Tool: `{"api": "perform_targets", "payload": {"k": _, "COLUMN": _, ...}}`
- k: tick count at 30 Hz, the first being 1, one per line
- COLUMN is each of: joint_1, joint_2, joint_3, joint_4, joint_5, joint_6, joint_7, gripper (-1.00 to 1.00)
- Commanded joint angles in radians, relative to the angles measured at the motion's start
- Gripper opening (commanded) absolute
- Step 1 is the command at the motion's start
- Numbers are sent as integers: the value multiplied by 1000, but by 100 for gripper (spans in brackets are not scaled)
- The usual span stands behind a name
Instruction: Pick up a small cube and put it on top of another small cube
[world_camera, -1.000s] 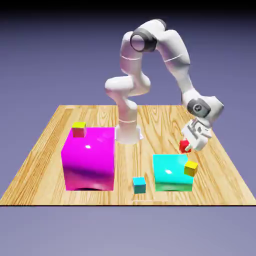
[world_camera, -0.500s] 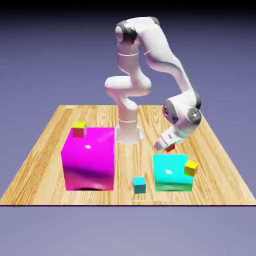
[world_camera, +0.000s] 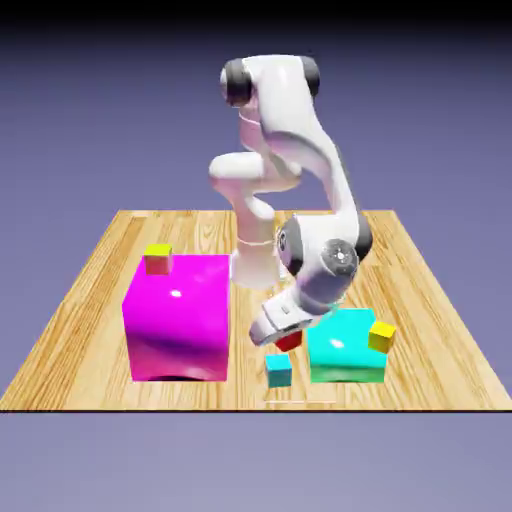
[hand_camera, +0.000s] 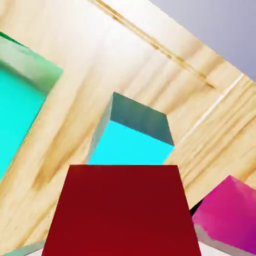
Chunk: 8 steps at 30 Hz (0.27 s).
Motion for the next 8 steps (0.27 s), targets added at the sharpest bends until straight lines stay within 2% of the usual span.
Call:
{"api": "perform_targets", "payload": {"k": 1, "joint_1": -3, "joint_2": 21, "joint_3": -5, "joint_4": -23, "joint_5": -12, "joint_6": 44, "joint_7": 8, "gripper": -100}}
{"api": "perform_targets", "payload": {"k": 2, "joint_1": -5, "joint_2": 36, "joint_3": -8, "joint_4": -40, "joint_5": -18, "joint_6": 76, "joint_7": 13, "gripper": -100}}
{"api": "perform_targets", "payload": {"k": 3, "joint_1": -5, "joint_2": 36, "joint_3": -8, "joint_4": -40, "joint_5": -18, "joint_6": 76, "joint_7": 13, "gripper": 100}}
{"api": "perform_targets", "payload": {"k": 8, "joint_1": 5, "joint_2": -42, "joint_3": 9, "joint_4": 45, "joint_5": 13, "joint_6": -86, "joint_7": -11, "gripper": 100}}
